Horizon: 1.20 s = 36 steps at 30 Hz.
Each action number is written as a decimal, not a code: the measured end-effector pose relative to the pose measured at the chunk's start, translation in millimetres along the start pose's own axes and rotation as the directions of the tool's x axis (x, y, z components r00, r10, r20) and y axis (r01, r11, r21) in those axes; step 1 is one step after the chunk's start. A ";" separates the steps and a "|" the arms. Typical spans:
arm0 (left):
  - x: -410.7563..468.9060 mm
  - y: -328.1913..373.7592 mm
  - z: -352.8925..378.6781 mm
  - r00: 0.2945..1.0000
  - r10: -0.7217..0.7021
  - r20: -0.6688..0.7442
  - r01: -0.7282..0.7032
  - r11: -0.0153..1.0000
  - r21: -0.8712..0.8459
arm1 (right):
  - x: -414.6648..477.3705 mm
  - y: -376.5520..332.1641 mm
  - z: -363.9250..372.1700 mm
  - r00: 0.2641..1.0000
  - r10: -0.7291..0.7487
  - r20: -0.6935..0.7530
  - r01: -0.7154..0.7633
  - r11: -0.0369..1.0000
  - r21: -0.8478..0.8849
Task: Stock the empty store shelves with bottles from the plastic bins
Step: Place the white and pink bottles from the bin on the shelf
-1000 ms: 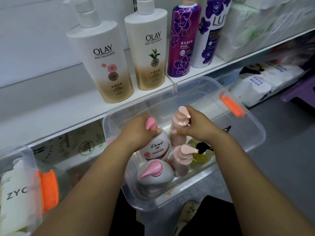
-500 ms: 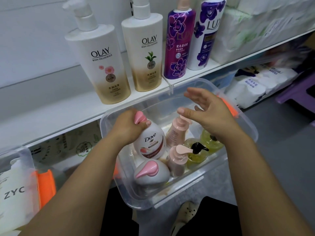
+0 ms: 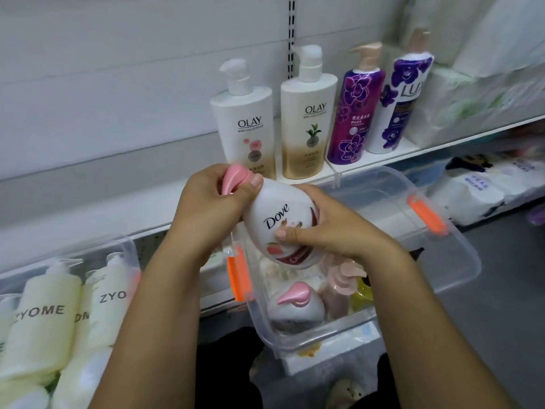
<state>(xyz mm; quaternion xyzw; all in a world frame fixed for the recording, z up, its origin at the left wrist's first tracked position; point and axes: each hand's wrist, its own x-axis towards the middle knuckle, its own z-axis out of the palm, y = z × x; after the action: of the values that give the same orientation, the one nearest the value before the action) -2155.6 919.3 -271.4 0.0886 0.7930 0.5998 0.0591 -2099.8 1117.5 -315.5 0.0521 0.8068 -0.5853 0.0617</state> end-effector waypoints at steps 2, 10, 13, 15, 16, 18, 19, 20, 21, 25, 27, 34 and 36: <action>-5.4 3.1 -12.2 1.000 -0.007 -0.022 0.005 0.997 -0.078 | -0.1 -5.9 8.9 1.000 0.002 -0.016 -0.001 0.996 0.086; 1.1 -30.1 -50.9 0.977 -0.181 0.115 0.214 0.864 -0.456 | 12.3 -21.1 67.1 0.994 0.047 -0.096 -0.001 0.902 0.432; -7.7 -57.3 -60.0 0.926 -0.183 0.331 0.320 0.847 -0.425 | 23.4 -27.5 84.8 0.992 0.055 -0.109 0.018 0.815 0.580; -6.2 -64.8 -66.4 0.926 -0.147 0.348 0.280 0.885 -0.371 | 31.4 -30.4 93.7 0.991 0.040 -0.125 0.044 0.794 0.606; -1.4 -66.1 -69.5 0.940 -0.135 0.315 0.244 0.909 -0.337 | 36.1 -30.2 97.4 0.991 0.034 -0.127 0.050 0.796 0.604; 5.7 -69.2 -72.0 0.960 -0.124 0.250 0.194 0.941 -0.278 | 43.9 -28.0 102.6 0.993 0.029 -0.115 0.043 0.818 0.574; 7.0 -71.9 -73.0 0.968 -0.120 0.221 0.179 0.947 -0.268 | 48.1 -28.5 104.2 0.995 0.016 -0.103 0.042 0.843 0.537; 6.7 -76.5 -73.9 0.974 -0.114 0.194 0.165 0.947 -0.274 | 52.7 -29.4 105.2 0.995 -0.007 -0.095 0.052 0.872 0.486; 5.2 -82.4 -74.5 0.981 -0.109 0.161 0.154 0.943 -0.296 | 56.2 -31.1 105.8 0.995 -0.034 -0.092 0.071 0.898 0.434; 10.0 -94.3 -80.4 0.998 -0.058 -0.033 0.045 0.947 -0.319 | 65.7 -35.7 104.0 0.976 -0.131 -0.176 0.173 0.952 0.254; 20.1 -93.9 -83.1 0.992 -0.007 -0.123 -0.026 0.964 -0.264 | 67.6 -31.4 106.1 0.965 -0.162 -0.204 0.183 0.979 0.088; 51.6 -106.1 -89.4 0.991 0.068 -0.115 -0.077 0.994 -0.077 | 64.8 -8.2 108.7 0.977 -0.144 -0.160 0.099 0.960 -0.262; 59.7 -109.1 -89.8 0.993 0.068 -0.092 -0.074 0.995 -0.067 | 69.4 -5.9 105.0 0.973 -0.153 -0.173 0.081 0.929 -0.362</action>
<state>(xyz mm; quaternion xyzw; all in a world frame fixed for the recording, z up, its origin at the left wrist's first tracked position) -2239.5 818.6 -351.0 0.0877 0.7695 0.6325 0.0050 -2165.1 1016.7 -353.4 0.0497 0.9023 -0.4257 -0.0457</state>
